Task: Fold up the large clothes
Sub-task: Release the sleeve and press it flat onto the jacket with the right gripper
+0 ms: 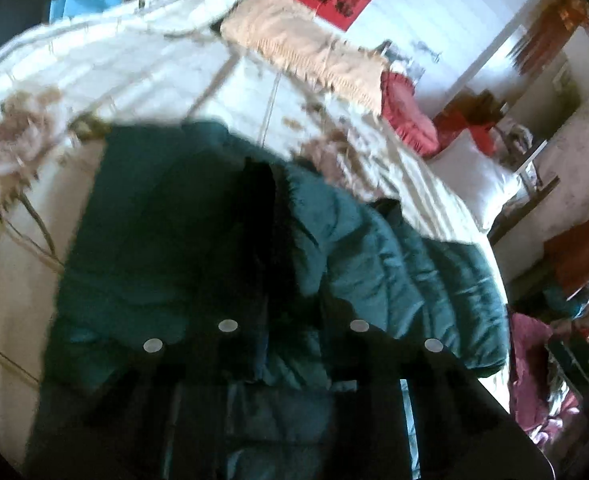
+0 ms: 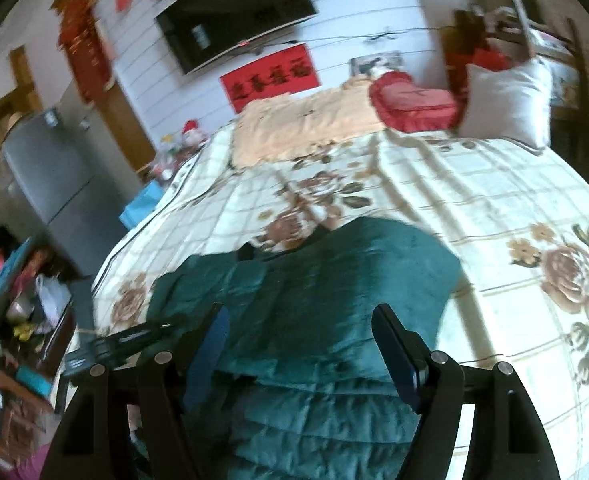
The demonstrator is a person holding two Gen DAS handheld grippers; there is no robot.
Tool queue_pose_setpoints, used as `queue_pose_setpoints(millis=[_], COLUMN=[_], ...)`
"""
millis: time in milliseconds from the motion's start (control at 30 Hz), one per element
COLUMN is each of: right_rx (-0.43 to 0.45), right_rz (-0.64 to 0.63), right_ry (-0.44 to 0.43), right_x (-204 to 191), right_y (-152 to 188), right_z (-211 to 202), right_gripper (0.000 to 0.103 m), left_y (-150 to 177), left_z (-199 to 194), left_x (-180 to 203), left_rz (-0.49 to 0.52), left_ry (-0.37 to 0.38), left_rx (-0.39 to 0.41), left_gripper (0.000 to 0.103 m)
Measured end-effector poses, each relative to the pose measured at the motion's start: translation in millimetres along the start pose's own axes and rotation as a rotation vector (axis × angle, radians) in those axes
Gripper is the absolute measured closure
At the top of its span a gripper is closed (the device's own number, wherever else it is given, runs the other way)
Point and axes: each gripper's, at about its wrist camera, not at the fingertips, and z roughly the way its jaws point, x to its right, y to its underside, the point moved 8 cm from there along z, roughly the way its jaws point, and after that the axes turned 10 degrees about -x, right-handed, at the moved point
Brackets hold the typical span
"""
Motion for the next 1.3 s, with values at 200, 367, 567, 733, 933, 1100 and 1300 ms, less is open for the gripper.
queue_pose_setpoints(millis=[200,367,567,733,933,1100,1300], right_rx=[-0.022,-0.092,-0.217,-0.204,-0.123,-0.082,-0.110], right_rz=[0.042,0.000,-0.077,-0.128,-0.063,-0.047,-0.106], right_ry=[0.020,0.027,0.158,0.206,0.132,0.165,0.156], right_x=[8.3,-5.8,-9.9,-11.7,-5.1,0.6,-18.1], right_y=[-0.9,10.3,44.8,53.2,31.6,1.5,-13.6], right_z=[19.4,64.1,142.7,149.3,101.7,88.8,123.1], right_gripper=[0.032,0.032,0.040,0.039,0.040,0.038,0.038], left_y=[-17.7,-7.3,8.1,6.6,-3.7,-12.4,-18.8], left_z=[-54.2,-29.3,4.1,-7.4,-49.0,-50.7,1.9], left_x=[-10.4,-54.4,-77.9,-79.4,-73.1,-48.1,-45.6], left_rz=[0.039,-0.003,-0.038,-0.054,-0.077,0.000,0.038], left_ry=[-0.026,-0.110,-0.144,-0.151,-0.146,-0.160,-0.260], left_rx=[0.111,0.046,0.000,-0.017,0.087,0.118,0.053], left_gripper=[0.084,0.085,0.084,0.068,0.041,0.037,0.037])
